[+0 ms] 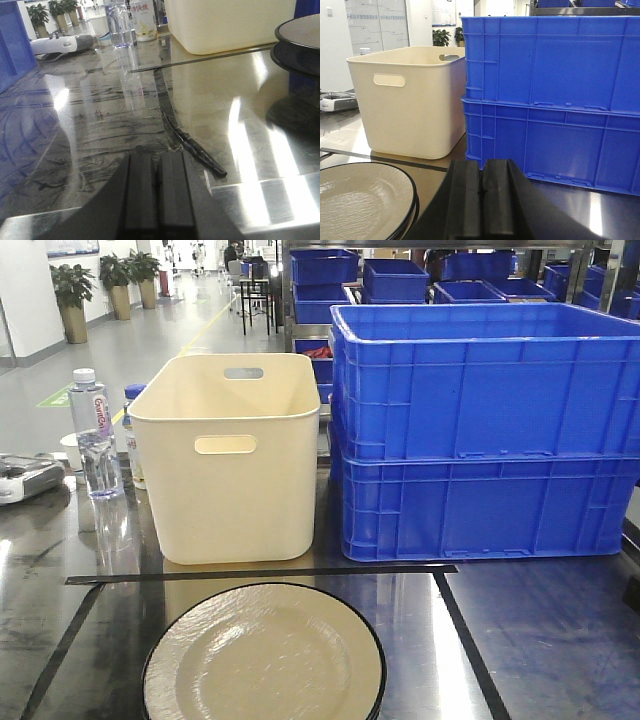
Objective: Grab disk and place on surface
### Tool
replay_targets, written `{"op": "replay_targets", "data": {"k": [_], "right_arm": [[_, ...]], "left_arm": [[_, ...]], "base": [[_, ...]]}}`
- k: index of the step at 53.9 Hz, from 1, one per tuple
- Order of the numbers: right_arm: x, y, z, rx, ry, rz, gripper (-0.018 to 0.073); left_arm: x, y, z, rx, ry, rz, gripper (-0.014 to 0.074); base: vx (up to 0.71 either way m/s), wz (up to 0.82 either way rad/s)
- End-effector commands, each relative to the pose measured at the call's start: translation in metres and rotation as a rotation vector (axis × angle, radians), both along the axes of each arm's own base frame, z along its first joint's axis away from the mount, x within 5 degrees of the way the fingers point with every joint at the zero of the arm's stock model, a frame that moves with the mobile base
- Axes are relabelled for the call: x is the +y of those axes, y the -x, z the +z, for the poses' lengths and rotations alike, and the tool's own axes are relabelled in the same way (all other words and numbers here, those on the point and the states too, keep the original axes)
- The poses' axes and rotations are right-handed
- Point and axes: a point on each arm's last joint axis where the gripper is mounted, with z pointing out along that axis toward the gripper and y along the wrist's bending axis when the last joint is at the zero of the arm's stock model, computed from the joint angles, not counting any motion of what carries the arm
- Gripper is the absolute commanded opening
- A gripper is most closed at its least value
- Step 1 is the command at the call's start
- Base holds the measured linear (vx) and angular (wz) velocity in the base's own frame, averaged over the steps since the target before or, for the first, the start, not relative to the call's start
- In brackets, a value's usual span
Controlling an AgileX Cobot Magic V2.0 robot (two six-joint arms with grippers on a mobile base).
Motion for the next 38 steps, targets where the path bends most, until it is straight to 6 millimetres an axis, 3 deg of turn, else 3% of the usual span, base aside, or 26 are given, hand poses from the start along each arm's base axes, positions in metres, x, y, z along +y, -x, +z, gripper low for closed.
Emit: {"op": "replay_targets", "data": {"k": [1,38], "right_arm": [[-0.0032,-0.0005,0.0116,-0.045,-0.014,-0.035,-0.0009],[-0.004,-0.0032,0.0083,-0.021,-0.009,-0.051,-0.0009]], "left_arm": [[-0.0004,-0.0004,0.0004,-0.078,0.009,-0.007,0.0001],[-0.0004,-0.0004,0.0004,-0.078,0.009,-0.007,0.0001]], "base": [[0.0,0.0],[0.0,0.0]]}}
